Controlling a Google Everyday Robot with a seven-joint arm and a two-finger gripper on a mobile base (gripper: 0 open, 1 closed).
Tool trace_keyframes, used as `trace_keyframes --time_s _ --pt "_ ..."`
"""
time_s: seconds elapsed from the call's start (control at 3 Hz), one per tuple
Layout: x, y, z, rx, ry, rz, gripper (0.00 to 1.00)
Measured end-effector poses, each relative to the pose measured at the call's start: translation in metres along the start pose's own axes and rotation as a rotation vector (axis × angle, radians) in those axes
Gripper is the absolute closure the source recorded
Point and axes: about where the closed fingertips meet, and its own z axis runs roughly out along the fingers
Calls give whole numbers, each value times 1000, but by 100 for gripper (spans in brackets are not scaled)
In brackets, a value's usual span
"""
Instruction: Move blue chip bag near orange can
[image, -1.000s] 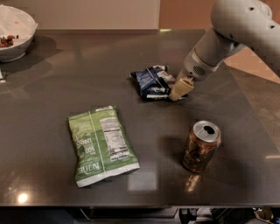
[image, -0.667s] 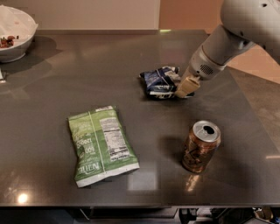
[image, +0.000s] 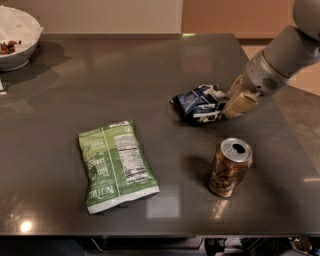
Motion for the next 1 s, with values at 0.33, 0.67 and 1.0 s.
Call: trace_keyframes --time_s 0.33,0.67,1.0 --pt "22 14 -13 -39 -42 -65 100" --pt "39 30 -24 -82 -73 -135 100" --pt "50 50 -31 -122 -114 -212 100"
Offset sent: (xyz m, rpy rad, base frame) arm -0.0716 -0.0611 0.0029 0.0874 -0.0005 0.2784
